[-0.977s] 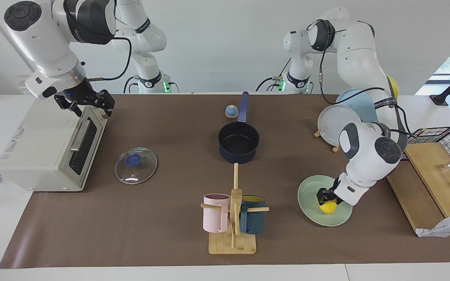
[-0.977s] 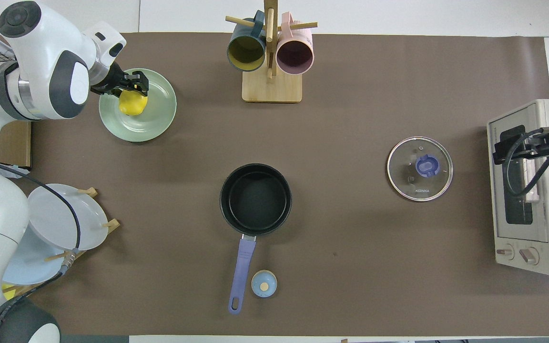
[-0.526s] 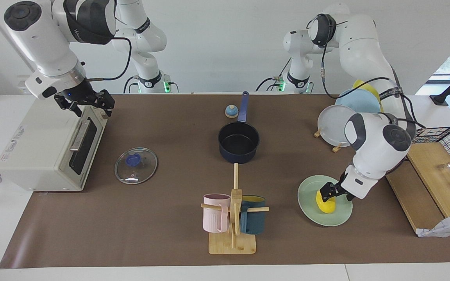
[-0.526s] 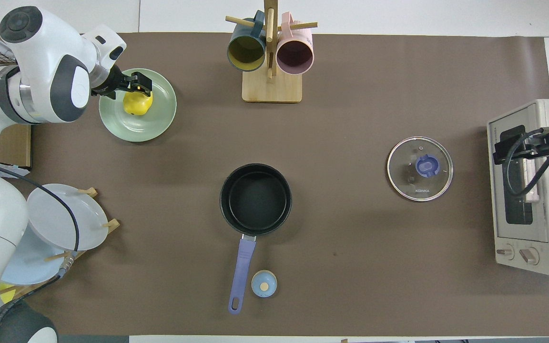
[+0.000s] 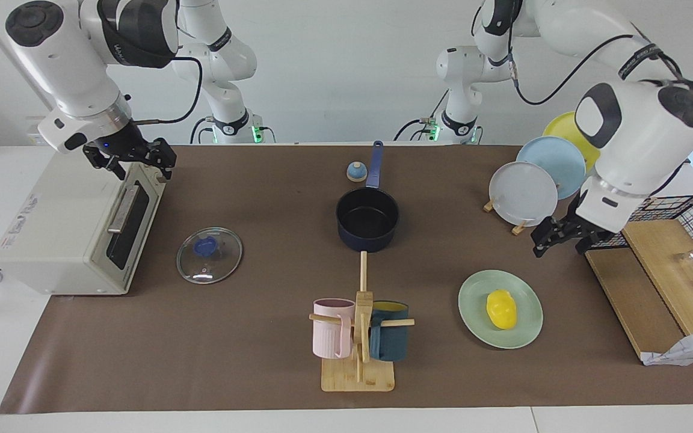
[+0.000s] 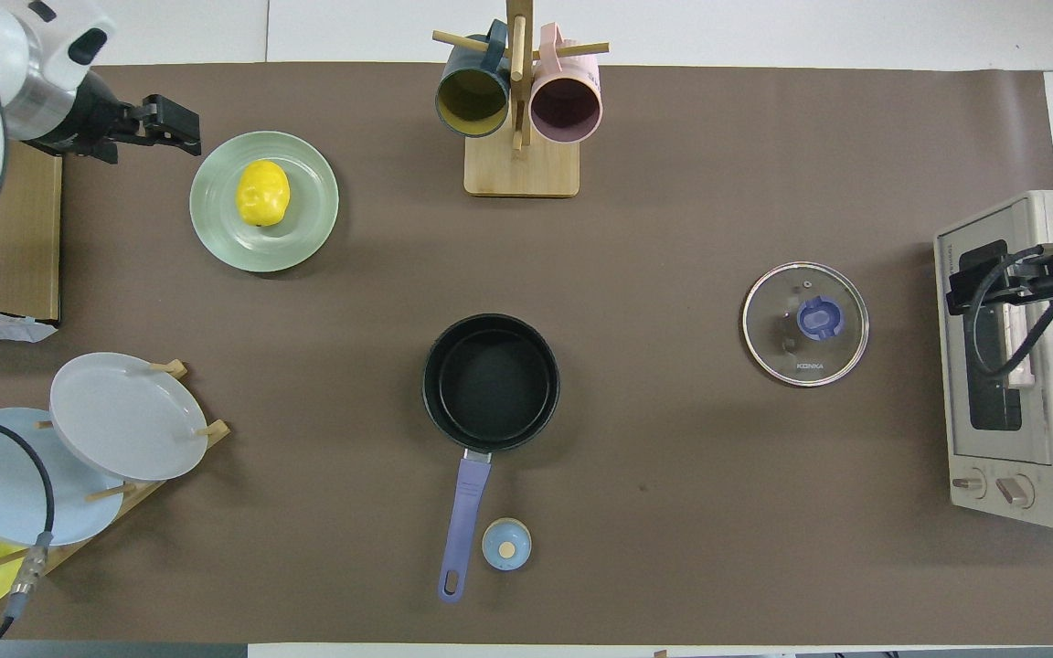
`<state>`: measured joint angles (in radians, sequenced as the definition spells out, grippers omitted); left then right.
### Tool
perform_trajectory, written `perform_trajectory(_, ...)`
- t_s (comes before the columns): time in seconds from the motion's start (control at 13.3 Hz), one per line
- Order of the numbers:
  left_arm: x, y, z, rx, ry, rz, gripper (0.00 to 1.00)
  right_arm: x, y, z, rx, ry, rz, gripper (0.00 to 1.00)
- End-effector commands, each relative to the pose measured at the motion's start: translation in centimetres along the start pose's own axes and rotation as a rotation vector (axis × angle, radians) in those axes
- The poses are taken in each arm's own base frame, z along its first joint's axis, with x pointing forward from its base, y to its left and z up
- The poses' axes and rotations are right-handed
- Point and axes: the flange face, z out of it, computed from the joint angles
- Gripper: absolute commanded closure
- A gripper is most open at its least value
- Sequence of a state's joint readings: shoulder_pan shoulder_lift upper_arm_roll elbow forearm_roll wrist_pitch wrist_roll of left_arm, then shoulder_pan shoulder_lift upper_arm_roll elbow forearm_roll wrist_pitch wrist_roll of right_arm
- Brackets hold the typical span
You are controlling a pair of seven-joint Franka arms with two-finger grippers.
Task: Transfer potato from pot to plate
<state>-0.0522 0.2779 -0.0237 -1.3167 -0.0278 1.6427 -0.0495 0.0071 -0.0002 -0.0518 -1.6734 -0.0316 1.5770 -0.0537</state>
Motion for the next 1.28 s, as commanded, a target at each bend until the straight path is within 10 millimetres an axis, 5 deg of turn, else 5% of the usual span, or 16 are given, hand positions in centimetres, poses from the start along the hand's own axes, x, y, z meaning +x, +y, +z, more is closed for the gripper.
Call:
perform_trajectory(0.0, -4.6, -0.4, -2.4, 0.020, -0.058, 0.044, 0.00, 0.0, 0.2, -0.4, 0.017, 0.003, 0.015, 0.00)
perform_trajectory(0.3, -9.9, -0.1, -0.1, 0.027, -0.097, 0.049, 0.00, 0.0, 0.2, -0.4, 0.017, 0.003, 0.012, 0.00)
perform_trajectory(0.53, -10.1, 0.7, 0.0, 0.027, -0.079, 0.058, 0.00, 0.0, 0.2, -0.4, 0.017, 0.003, 0.015, 0.00)
perform_trajectory(0.83, -10.9, 0.8, -4.2, 0.029, -0.098, 0.061, 0.00, 0.0, 0.2, -0.4, 0.017, 0.003, 0.015, 0.00)
perform_trajectory(1.2, -11.2, 0.9, -4.3, 0.031, -0.111, 0.067, 0.00, 0.0, 0.2, -0.4, 0.017, 0.003, 0.017, 0.00)
